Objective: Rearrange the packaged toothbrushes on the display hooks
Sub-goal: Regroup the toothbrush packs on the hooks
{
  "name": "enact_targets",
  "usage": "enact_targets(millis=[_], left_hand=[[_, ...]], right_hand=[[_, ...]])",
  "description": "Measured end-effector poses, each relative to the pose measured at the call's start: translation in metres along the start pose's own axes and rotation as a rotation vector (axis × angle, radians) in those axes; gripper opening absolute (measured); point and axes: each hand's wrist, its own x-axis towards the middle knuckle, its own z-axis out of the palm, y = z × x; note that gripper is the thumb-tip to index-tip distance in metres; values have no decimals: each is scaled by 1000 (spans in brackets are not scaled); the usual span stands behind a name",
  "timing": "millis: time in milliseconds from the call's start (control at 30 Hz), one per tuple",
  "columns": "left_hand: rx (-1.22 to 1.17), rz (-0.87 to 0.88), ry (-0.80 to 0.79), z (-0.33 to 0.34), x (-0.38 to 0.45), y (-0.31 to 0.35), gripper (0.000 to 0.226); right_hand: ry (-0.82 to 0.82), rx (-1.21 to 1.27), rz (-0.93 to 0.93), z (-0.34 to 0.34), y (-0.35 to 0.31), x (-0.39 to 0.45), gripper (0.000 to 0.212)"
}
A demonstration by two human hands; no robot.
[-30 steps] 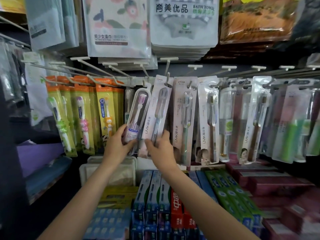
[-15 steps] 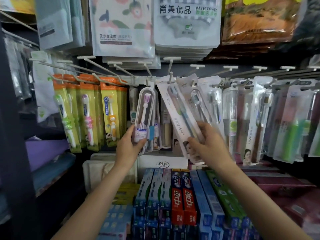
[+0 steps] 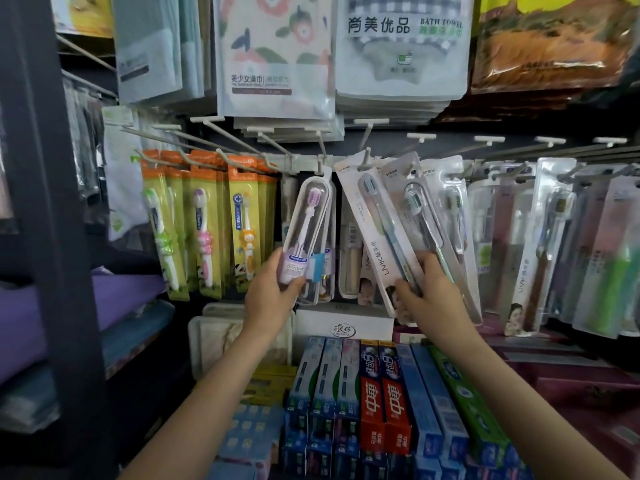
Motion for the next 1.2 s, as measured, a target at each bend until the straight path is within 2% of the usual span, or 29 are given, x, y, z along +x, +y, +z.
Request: enact_targets(millis=[200, 267, 367, 467, 567, 633, 700, 767, 867, 933, 1033, 1100, 1200], left_hand=[[58, 3, -8, 3, -8, -2, 56], [90, 3, 45, 0, -13, 3, 57], [36, 115, 131, -5, -19, 23, 43], [-145, 131, -34, -7, -19, 53, 32], [-335, -46, -219, 1, -14, 69, 28], [-513, -202, -285, 6, -12, 75, 19], [-596, -267, -309, 9, -10, 81, 18], [-575, -239, -281, 11, -8, 85, 23], [-527, -194, -202, 8, -6, 85, 27], [-466, -182, -174, 1, -5, 77, 27], [-418, -178, -160, -10, -3, 66, 28], [-393, -170, -175, -16, -3, 62, 29], [-357, -177, -230, -19, -10, 52, 33]], right_hand=[[-107, 124, 35, 19, -5, -5, 31], [-120, 162, 58, 22, -6, -6, 35], [-155, 252, 88, 25, -6, -7, 42], [-197, 323, 114, 21, -7, -9, 40], [-214, 365, 113, 11, -8, -9, 27], [-235, 334, 87, 3, -7, -8, 25], [-280, 288, 67, -6, -7, -6, 25], [-279, 237, 62, -15, -7, -3, 20], [-161, 37, -27, -26, -9, -5, 24], [-118, -3, -103, -29, -13, -7, 39], [-146, -70, -135, -30, -15, -7, 63], [-152, -40, -114, -33, -14, -6, 64], [-195, 137, 0, -42, -14, -5, 58]])
